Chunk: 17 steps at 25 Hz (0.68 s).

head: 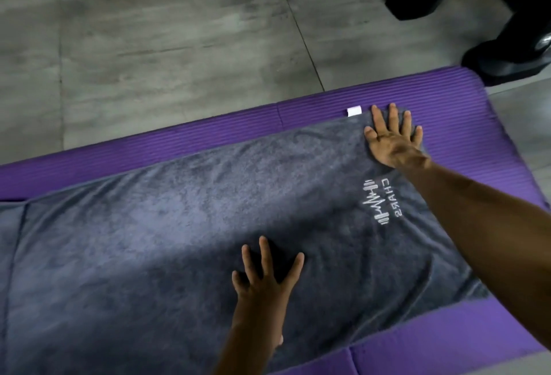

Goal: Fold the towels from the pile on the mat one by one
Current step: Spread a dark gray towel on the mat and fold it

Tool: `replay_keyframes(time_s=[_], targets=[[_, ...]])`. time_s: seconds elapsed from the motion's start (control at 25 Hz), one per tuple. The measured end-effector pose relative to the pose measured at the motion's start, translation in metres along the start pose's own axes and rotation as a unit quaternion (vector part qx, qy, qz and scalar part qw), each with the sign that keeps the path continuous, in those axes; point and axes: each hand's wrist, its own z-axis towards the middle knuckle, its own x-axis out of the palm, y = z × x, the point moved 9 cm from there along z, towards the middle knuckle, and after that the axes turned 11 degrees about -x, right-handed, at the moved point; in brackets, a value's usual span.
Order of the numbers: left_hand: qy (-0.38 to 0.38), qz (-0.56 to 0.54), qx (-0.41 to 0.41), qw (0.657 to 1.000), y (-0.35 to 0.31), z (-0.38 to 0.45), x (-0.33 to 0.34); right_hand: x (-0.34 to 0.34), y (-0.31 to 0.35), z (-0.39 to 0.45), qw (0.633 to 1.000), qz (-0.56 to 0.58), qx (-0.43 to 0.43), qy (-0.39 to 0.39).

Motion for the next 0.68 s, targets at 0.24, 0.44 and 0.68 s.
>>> replay_keyframes(time_s=[0.24, 0.44, 0.68], targets=[[-0.014, 0.016, 0.004, 1.000, -0.004, -0.001, 0.001, 0.016, 0.087, -0.112, 0.976, -0.030, -0.146, -0.160], [-0.011, -0.062, -0.009, 0.998, 0.003, -0.006, 0.001, 0.139, 0.044, -0.273, 0.968, -0.056, -0.211, -0.127], [-0.212, -0.139, 0.010, 0.967, -0.033, -0.065, 0.051, 0.115, -0.069, -0.292, 0.989, -0.040, -0.034, -0.138]])
